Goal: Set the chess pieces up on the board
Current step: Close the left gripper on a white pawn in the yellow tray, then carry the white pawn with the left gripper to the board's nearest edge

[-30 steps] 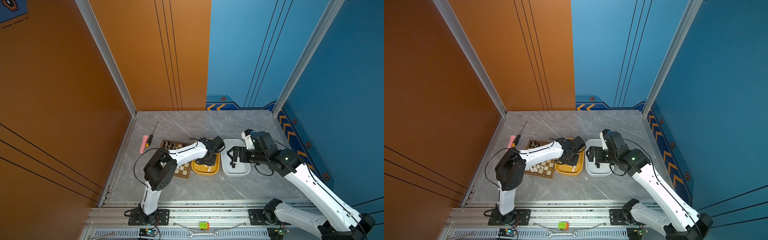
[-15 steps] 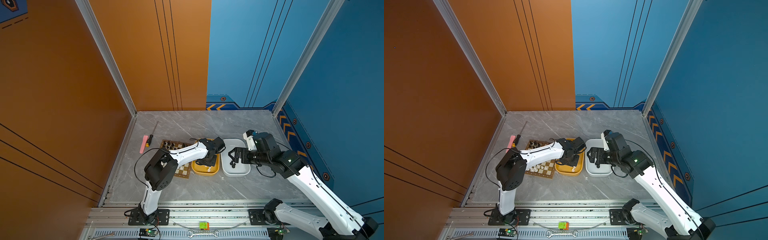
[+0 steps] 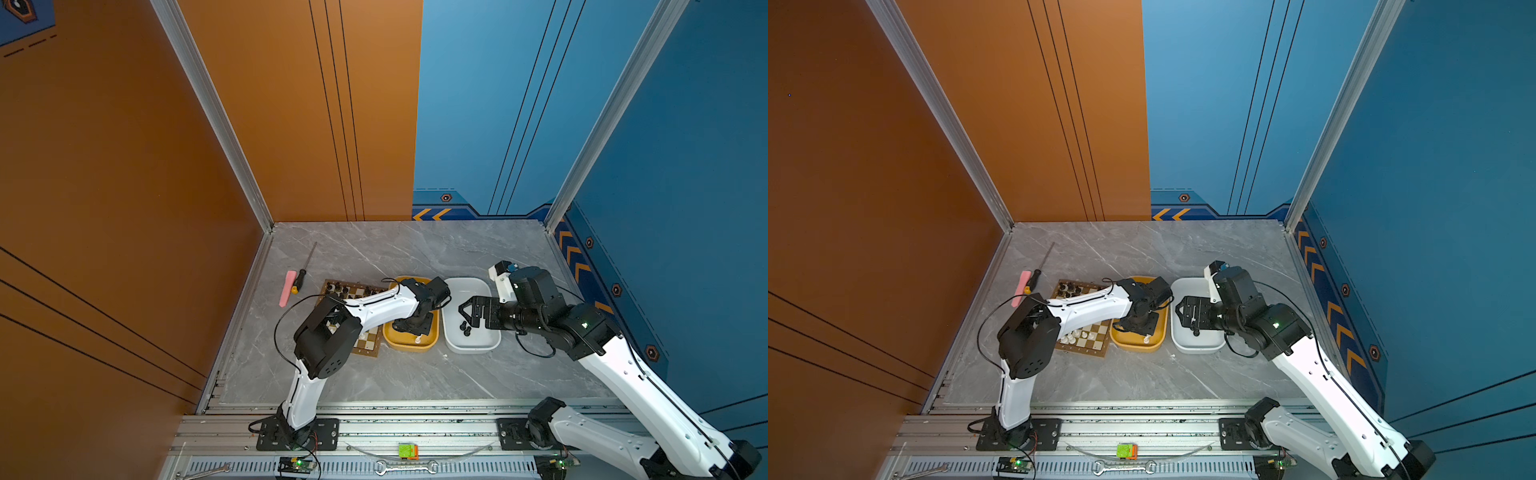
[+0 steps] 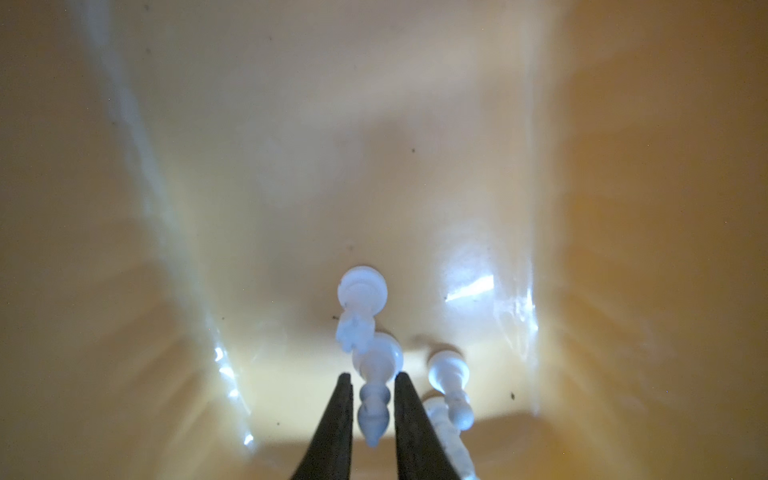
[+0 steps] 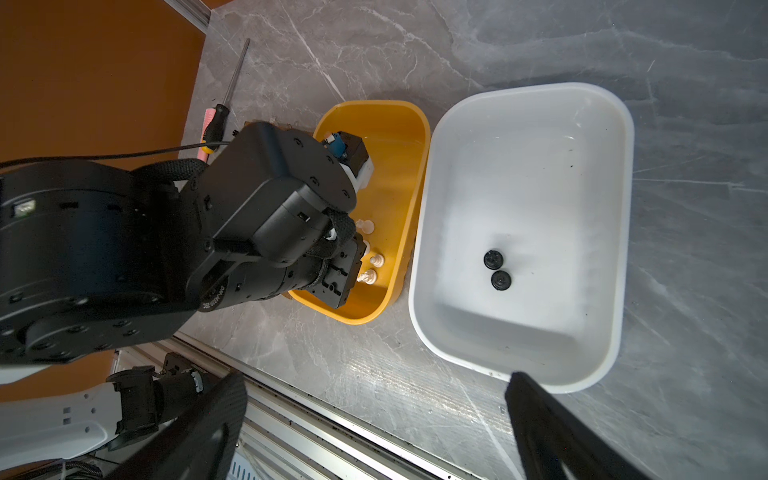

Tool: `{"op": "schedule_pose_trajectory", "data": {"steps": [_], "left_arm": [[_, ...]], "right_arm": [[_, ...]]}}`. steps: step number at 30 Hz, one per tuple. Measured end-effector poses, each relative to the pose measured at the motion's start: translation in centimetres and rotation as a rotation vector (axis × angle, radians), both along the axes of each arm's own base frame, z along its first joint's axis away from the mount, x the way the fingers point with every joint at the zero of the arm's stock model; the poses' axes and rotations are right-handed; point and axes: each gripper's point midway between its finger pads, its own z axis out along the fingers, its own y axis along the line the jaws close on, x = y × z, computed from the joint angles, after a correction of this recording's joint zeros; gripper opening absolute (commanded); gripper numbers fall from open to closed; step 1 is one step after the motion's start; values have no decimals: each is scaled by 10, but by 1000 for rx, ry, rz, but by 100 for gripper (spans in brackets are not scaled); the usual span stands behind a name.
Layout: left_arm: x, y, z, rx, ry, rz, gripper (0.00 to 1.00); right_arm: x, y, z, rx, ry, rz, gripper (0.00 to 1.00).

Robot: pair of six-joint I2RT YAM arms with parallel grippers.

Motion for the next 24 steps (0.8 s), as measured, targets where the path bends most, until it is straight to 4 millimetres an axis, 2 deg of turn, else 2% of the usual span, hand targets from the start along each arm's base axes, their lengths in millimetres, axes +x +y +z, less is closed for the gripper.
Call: {"op": "schedule_pose_trajectory", "data": {"steps": [6, 16, 20, 24], "left_arm": [[0, 0, 0, 2, 0, -7, 8], [1, 0, 2, -1, -4, -10, 6], [2, -1, 15, -24, -26, -9, 6], [4, 0, 36, -54, -63, -5, 6]], "right_arm": [[0, 0, 0, -1, 2, 0, 100], [0, 0, -1, -2, 2, 0, 100], [-1, 0, -2, -4, 6, 1, 100], [0, 0, -3, -5, 9, 1, 100]]}}
